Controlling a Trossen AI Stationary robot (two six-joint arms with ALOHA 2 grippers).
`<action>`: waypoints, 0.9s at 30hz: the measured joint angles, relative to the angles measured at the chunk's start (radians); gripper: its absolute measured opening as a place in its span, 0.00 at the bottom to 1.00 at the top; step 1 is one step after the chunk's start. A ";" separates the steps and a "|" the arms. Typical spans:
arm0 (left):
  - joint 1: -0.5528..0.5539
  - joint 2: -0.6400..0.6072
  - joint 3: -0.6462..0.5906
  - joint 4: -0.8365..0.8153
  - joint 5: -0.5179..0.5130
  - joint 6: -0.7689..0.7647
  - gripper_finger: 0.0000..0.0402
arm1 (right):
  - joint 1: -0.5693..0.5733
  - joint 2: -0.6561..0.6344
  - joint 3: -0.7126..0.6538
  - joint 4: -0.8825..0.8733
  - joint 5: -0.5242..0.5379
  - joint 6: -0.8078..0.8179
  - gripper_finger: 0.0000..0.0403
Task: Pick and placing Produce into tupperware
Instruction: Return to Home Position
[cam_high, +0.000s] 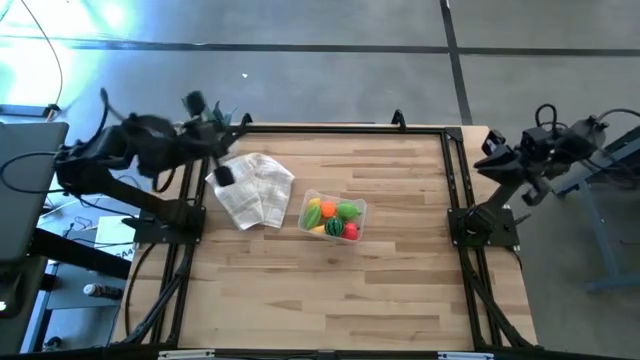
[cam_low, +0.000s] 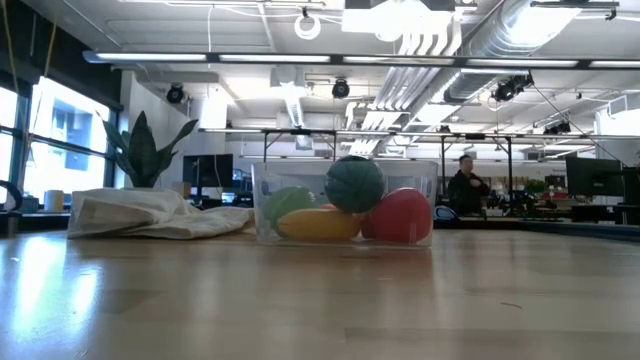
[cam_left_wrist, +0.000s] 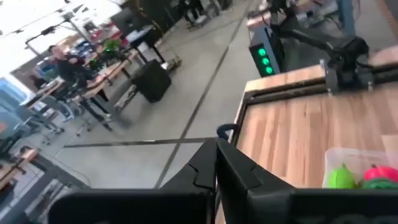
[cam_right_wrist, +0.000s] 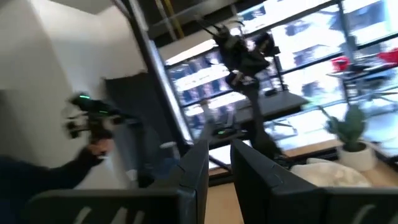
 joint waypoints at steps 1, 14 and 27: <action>-0.017 -0.038 -0.037 0.010 -0.020 -0.020 0.00 | 0.000 -0.024 0.000 -0.018 -0.023 0.008 0.14; -0.168 -0.482 -0.599 0.292 -0.141 -0.125 0.00 | -0.045 -0.261 -0.185 -0.043 0.027 0.125 0.14; -0.178 -0.644 -0.707 0.340 -0.164 -0.116 0.00 | -0.185 -0.279 -0.564 0.325 -0.117 0.261 0.11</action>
